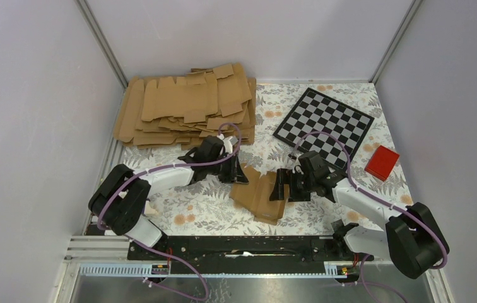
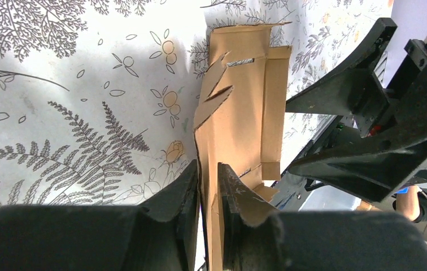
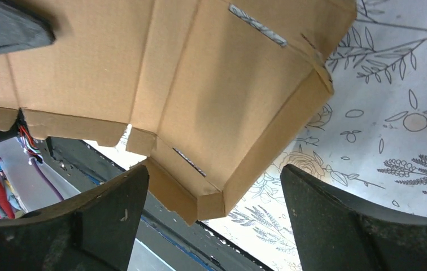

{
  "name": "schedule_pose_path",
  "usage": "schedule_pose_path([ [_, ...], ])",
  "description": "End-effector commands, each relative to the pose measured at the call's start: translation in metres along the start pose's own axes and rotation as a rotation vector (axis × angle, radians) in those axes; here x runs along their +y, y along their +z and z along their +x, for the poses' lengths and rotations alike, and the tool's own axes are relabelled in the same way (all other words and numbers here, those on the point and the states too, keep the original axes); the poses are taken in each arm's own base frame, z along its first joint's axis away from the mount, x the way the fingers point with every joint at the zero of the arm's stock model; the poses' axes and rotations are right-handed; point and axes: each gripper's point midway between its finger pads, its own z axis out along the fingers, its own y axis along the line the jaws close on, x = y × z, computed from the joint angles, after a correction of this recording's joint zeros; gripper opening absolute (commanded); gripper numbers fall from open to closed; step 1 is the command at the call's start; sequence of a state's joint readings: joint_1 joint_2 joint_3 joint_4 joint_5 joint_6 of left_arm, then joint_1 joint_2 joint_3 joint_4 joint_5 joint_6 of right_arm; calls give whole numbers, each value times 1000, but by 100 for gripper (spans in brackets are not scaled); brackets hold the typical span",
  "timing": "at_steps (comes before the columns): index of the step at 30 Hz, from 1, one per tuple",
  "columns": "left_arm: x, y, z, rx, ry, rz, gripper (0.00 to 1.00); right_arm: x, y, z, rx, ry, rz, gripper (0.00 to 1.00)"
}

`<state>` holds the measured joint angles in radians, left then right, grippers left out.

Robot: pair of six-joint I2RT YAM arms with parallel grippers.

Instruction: Fold the paper box

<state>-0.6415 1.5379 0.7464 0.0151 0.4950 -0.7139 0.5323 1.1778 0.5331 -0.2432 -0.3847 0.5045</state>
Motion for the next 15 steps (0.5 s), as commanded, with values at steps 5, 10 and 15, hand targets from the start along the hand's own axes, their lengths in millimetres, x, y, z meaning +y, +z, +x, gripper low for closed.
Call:
schedule_pose_path([
  [5,-6,-22,-31,-129,51,-8,18,0,8,4,4,15,-19,99],
  [10,1,-34,-41,-181,43,-16,18,4,11,-15,-64,65,-8,100],
  [15,3,-36,-39,-182,50,-21,18,3,6,-31,-135,49,19,100],
])
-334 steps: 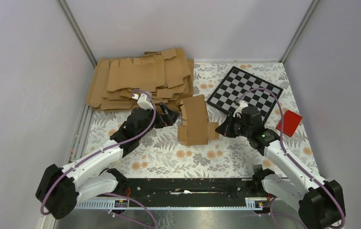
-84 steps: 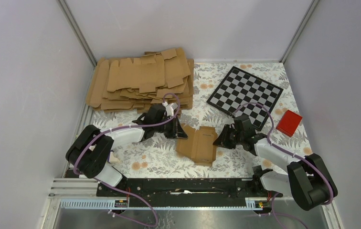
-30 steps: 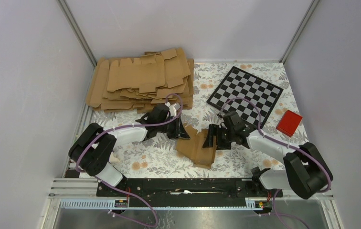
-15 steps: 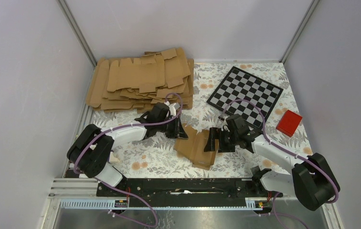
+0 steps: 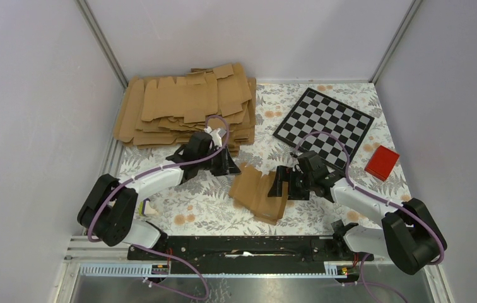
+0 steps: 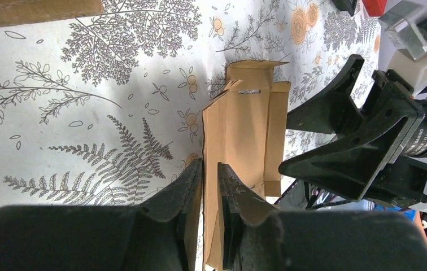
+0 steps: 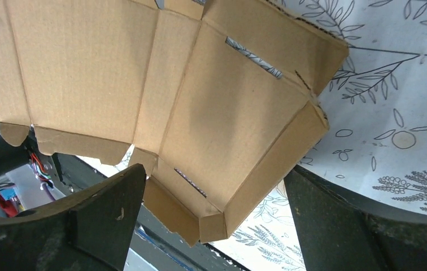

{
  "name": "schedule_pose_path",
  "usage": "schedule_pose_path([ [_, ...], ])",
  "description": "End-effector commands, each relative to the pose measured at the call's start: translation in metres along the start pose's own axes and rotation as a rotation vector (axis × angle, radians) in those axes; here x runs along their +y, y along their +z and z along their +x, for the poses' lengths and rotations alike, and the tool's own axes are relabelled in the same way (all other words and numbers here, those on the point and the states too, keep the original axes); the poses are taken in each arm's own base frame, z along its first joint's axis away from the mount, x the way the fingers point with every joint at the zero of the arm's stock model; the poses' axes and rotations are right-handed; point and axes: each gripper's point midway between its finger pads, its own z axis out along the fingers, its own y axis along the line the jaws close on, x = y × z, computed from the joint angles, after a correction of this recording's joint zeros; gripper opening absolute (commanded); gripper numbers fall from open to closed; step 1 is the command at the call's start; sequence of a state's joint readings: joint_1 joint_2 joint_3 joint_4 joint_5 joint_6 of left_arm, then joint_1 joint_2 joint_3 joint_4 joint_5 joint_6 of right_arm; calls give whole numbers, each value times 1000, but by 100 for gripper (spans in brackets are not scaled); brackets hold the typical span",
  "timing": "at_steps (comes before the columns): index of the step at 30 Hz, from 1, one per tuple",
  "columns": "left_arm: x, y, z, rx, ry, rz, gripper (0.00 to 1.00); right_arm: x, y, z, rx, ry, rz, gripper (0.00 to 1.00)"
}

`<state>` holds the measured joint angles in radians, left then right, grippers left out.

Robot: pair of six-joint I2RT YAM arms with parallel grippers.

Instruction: Fold the paper box

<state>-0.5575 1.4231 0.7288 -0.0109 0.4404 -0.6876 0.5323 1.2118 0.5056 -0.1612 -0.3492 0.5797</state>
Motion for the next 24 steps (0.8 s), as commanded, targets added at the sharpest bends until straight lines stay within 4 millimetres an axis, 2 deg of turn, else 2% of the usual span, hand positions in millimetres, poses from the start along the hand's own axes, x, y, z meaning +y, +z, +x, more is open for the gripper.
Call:
schedule_pose_path([
  [1,-6,-6,-7,-42,42,21,18,11,-4,-26,-109,-22,-7,100],
  [9,-6,-8,-9,-69,41,22,18,7,-4,-18,-100,13,-7,100],
  [15,-6,-7,-8,-64,42,23,2,3,-2,-15,-97,26,4,100],
  [24,-7,-9,-10,-66,35,15,0,13,-4,-17,-84,41,-31,100],
])
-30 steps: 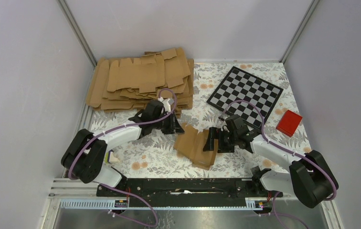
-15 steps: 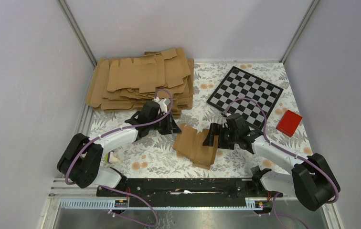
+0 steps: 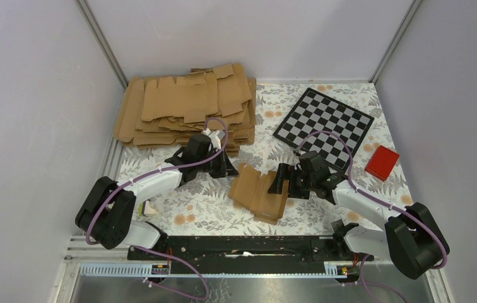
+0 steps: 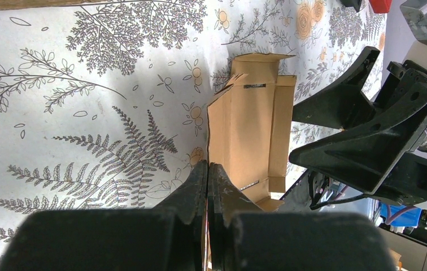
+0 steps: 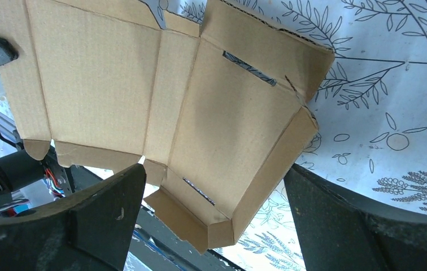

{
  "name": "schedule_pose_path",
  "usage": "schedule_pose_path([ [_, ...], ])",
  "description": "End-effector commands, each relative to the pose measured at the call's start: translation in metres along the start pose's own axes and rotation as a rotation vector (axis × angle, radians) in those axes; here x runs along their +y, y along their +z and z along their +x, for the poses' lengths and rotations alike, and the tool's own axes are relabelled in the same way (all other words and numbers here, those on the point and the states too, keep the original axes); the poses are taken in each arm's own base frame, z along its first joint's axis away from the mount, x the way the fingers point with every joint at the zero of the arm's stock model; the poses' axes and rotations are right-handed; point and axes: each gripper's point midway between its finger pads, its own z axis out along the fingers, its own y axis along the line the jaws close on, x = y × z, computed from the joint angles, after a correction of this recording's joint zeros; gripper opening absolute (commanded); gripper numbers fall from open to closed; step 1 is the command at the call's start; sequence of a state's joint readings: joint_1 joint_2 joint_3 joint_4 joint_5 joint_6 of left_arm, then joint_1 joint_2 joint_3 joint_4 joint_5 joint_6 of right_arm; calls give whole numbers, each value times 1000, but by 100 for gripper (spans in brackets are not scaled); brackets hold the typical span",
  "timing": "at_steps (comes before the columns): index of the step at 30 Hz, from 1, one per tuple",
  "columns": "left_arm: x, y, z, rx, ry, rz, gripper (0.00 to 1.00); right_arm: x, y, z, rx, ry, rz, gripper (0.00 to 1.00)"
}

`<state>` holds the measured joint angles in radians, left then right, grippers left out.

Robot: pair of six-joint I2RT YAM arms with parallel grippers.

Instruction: Fold the paper box

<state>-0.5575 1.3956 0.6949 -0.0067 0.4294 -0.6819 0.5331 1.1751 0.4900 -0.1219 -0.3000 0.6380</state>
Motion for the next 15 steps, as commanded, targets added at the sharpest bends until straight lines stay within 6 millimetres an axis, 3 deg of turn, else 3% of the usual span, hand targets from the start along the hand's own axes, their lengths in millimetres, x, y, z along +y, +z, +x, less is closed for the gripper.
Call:
schedule_pose_path([
  [1,-13,-6,-16,-63,31,27,0,13,-2,-5,-5,4,-39,100],
  [5,-12,-6,-14,-57,19,25,1,11,-2,-3,-3,6,-36,100],
  [10,-14,0,-5,4,-12,48,28,4,2,5,26,15,-21,100],
  [15,-14,5,-1,40,-29,67,32,-2,8,13,66,39,2,97],
])
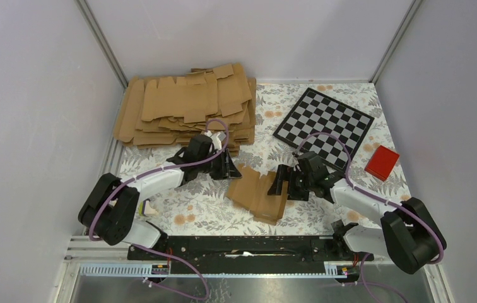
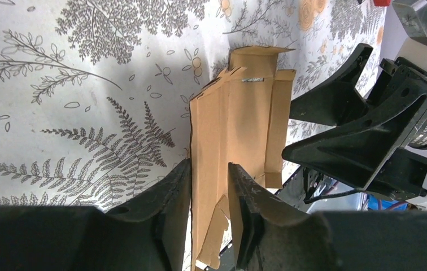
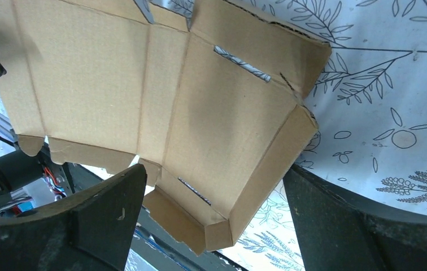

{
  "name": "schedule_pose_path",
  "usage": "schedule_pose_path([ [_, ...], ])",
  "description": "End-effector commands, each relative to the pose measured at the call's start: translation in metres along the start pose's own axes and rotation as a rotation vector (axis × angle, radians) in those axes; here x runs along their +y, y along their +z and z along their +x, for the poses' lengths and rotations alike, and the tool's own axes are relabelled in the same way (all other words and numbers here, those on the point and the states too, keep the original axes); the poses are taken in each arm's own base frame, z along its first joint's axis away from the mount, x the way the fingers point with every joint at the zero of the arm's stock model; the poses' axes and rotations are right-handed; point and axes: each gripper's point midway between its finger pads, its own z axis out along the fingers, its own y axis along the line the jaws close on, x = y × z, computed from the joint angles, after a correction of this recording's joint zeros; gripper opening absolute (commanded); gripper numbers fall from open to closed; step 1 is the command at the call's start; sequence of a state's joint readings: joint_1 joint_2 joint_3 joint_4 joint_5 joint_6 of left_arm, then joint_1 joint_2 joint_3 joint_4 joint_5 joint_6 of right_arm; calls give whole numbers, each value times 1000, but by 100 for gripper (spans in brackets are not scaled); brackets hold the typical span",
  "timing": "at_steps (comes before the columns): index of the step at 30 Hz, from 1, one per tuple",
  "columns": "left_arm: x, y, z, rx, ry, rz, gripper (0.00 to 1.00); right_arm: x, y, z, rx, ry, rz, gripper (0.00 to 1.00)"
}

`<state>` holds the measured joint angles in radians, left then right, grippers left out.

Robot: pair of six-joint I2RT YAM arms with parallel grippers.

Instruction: Fold the paper box

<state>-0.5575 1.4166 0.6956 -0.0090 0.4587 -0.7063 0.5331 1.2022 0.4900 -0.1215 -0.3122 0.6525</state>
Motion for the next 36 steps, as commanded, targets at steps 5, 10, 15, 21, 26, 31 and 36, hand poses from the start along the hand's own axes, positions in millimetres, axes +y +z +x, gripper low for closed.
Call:
schedule_pose_path([
  [5,-16,7,-1,33,-7,75,33,-1,9,9,60,19,-3,91],
  [10,-23,9,2,46,-2,94,32,3,13,9,73,26,-20,86],
  [15,-27,15,8,69,7,97,19,6,14,8,81,23,-29,86],
  [21,-26,12,2,30,22,77,0,8,13,7,81,5,-43,87],
  [26,-26,4,-10,-34,58,40,0,9,8,4,54,-28,-45,95],
  [31,-28,-9,-25,-126,96,9,0,9,0,-6,-15,-76,-39,100],
  [36,-25,-27,-35,-225,99,-21,0,8,-11,-20,-117,-117,-24,100],
])
